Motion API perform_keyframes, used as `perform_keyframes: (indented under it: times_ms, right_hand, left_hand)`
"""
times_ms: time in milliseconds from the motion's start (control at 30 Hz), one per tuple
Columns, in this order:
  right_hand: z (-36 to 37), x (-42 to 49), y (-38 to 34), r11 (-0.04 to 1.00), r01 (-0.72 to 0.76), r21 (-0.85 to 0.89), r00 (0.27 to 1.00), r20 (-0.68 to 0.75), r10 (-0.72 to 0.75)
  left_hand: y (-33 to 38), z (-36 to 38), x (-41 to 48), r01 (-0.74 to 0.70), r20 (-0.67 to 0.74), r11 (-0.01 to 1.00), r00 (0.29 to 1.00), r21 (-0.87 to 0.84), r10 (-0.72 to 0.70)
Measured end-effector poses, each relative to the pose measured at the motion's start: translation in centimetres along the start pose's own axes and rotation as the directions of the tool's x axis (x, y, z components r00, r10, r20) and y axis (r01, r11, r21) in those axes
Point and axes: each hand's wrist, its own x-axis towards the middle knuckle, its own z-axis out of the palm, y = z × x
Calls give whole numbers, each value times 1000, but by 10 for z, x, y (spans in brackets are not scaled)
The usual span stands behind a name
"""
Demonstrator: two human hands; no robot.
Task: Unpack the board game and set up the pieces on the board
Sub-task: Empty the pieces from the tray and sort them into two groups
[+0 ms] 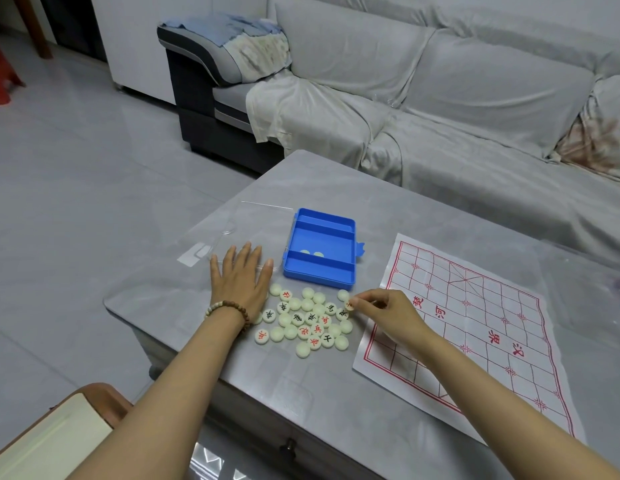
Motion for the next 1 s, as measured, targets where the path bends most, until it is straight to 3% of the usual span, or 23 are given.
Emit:
perform_keyframes:
  times_ms: [167, 300, 500, 600, 700, 767, 867, 1000]
  right_hand:
    - [-2, 4, 6, 993, 6, -116, 1000, -25, -9]
    - [-2, 6, 6, 997, 27, -73, 997, -70, -32]
    - [1, 36, -20, 977, 192, -98, 972, -122, -203]
    - [12, 68, -39, 948, 236, -213, 971, 26, -236]
    - [29, 93, -53, 923, 209, -322, 957, 263, -125]
    - [37, 100, -54, 874, 238, -425, 941, 323, -99]
    - [38, 99, -50, 808, 292, -512, 948, 270, -171]
    - [36, 102, -48, 887, 296, -355, 955, 131, -266]
  left_hand:
    - [0, 0, 0, 2, -9, 1000, 1000, -9, -2]
    - [0, 0, 0, -1, -18, 999, 1000, -39, 0]
    - [-3, -1, 0, -10, -21, 997, 1000, -71, 9]
    - [-2, 0, 1, -10, -25, 998, 1000, -68, 8]
    - [-2, 1, 2, -7, -28, 998, 1000, -68, 5]
    - [-3, 2, 2, -7, -25, 998, 1000, -67, 5]
    - [-3, 4, 1, -9, -29, 998, 1000, -66, 7]
    - [-2, 4, 1, -7, -33, 998, 999, -61, 5]
